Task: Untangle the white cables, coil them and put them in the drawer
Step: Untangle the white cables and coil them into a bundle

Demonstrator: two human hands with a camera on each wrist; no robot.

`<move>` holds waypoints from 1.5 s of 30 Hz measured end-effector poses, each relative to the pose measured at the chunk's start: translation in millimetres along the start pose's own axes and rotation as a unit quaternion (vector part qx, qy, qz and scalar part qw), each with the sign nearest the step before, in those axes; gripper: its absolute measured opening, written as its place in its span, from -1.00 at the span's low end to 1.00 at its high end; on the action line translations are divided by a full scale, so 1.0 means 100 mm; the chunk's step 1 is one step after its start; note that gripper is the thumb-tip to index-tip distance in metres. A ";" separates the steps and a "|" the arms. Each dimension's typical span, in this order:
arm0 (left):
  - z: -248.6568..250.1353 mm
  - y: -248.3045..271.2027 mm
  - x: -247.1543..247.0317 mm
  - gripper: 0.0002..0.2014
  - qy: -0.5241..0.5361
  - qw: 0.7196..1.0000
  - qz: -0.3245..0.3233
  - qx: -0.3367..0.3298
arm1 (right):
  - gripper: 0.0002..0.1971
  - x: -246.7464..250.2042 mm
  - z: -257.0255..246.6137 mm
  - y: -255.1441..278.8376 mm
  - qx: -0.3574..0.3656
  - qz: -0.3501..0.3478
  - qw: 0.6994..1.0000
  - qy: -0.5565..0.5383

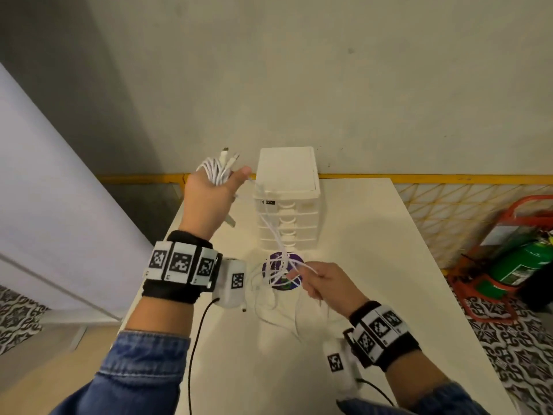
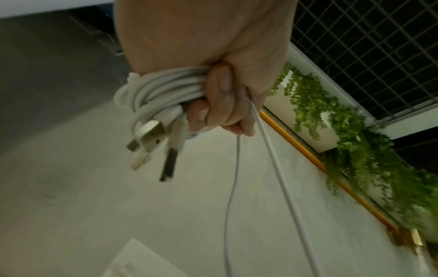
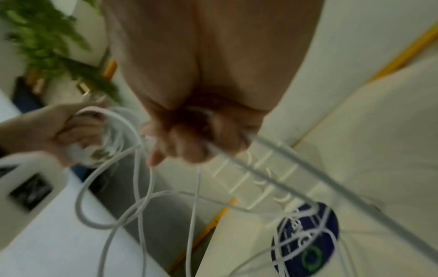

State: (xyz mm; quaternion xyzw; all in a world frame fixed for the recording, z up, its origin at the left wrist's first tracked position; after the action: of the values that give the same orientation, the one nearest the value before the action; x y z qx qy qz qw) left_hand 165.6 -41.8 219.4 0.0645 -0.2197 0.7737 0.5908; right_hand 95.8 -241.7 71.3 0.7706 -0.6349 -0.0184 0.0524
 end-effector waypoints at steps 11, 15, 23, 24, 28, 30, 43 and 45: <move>-0.53 -0.08 0.35 -0.72 -0.046 0.994 0.077 0.058 | -0.51 0.81 0.76 0.15 -0.185 0.304 0.897 -0.262; -0.56 -0.08 0.41 -0.72 -0.024 0.993 0.085 0.079 | -0.49 1.05 1.05 0.27 -0.256 0.392 0.864 -0.185; -0.36 0.22 -0.13 -0.54 -0.052 0.991 -0.111 0.044 | -0.13 0.63 0.28 0.02 -0.260 0.164 0.838 0.450; -0.32 0.26 -0.19 -0.55 -0.050 0.990 -0.129 0.038 | -0.17 0.56 0.13 -0.01 -0.205 0.170 0.848 0.458; -0.19 0.37 -0.36 -0.74 0.004 0.984 -0.173 0.034 | -0.53 0.20 -0.37 -0.09 -0.028 0.064 0.983 0.170; -0.13 0.40 -0.37 -0.81 0.039 0.984 -0.172 0.028 | -0.65 0.01 -0.40 -0.09 -0.019 -0.023 0.994 0.107; -0.83 0.07 0.59 -0.74 -0.012 0.984 0.117 0.130 | -0.79 0.95 0.43 0.09 -0.066 0.337 0.924 -0.171; -0.94 0.09 0.48 -0.72 -0.047 0.983 0.108 0.143 | -0.78 0.94 0.50 0.10 -0.063 0.368 0.912 -0.168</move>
State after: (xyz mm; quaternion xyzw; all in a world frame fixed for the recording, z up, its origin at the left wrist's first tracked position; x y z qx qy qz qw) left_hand 157.5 38.2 150.4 0.1607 -0.1404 0.8523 0.4775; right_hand 99.5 -338.3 26.5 0.4625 -0.8707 -0.1673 -0.0032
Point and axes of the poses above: each hand's wrist, its own y-axis away from the middle knuckle, its own x-axis out of the back of the hand, z = x × y, the point moved 2 cm from there along -y, towards the middle knuckle, and after that the axes turned 8 degrees about -y, right-handed, at the moved point
